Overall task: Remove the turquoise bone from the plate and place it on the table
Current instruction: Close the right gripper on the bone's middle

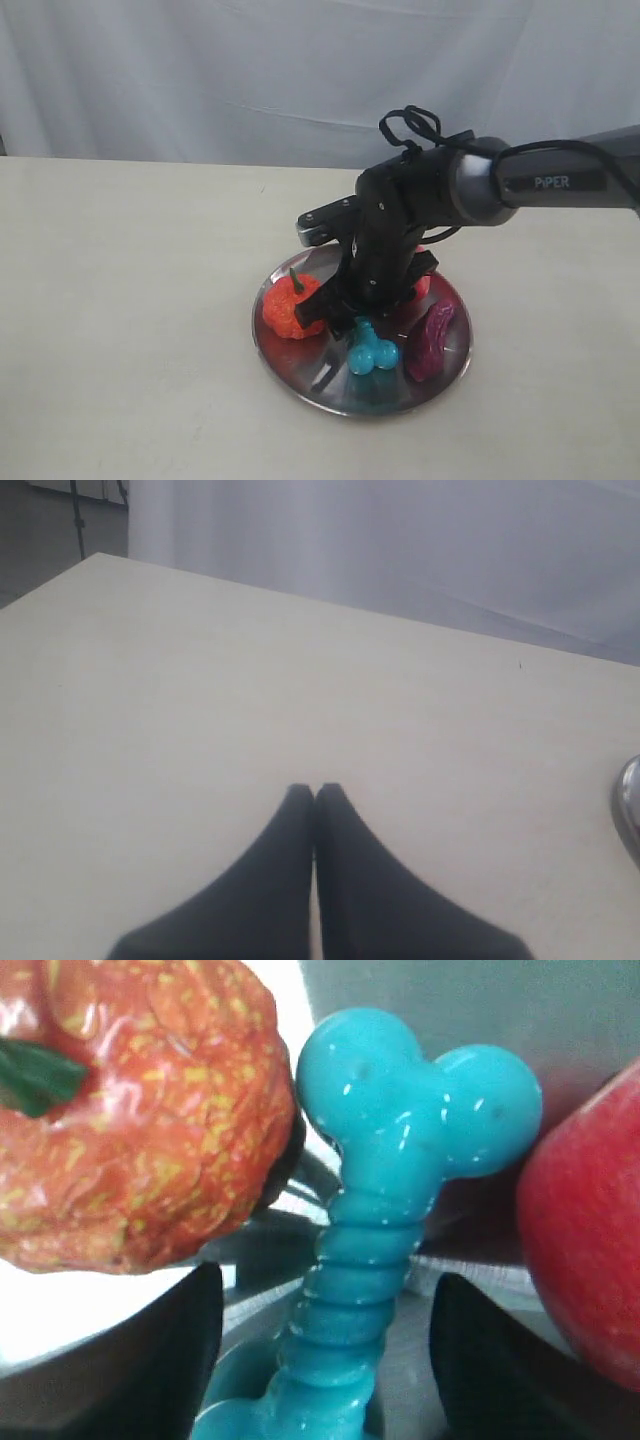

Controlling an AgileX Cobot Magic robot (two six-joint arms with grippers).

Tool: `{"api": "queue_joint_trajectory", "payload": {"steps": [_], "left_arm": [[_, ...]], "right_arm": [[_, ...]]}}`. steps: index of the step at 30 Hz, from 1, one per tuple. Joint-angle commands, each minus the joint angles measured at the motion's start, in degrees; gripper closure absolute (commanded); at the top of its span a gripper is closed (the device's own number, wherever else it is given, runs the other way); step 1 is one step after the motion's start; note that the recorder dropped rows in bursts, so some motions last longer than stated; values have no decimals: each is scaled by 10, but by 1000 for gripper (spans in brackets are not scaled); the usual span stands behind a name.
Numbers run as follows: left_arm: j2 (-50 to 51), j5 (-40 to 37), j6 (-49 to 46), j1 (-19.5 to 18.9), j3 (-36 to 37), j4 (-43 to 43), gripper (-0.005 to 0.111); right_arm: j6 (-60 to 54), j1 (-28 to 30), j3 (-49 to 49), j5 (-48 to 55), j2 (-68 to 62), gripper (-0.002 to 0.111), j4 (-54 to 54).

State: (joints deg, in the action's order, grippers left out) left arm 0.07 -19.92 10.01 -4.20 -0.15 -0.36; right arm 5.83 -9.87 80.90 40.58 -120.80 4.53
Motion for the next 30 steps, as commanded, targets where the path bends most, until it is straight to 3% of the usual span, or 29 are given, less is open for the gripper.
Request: {"api": "queue_joint_trajectory", "payload": {"steps": [1, 16, 23, 30], "left_arm": [[-1, 3, 1, -3, 1, 4, 107], [-1, 3, 1, -3, 1, 4, 107], [-1, 3, 1, -3, 1, 4, 107], [-1, 3, 1, -3, 1, 4, 107]], "right_arm": [[3, -1, 3, -16, -2, 50, 12], [11, -1, 3, -24, -2, 53, 14], [11, -1, 3, -10, -2, 106, 14], [25, -1, 3, -10, 18, 109, 14]]}}
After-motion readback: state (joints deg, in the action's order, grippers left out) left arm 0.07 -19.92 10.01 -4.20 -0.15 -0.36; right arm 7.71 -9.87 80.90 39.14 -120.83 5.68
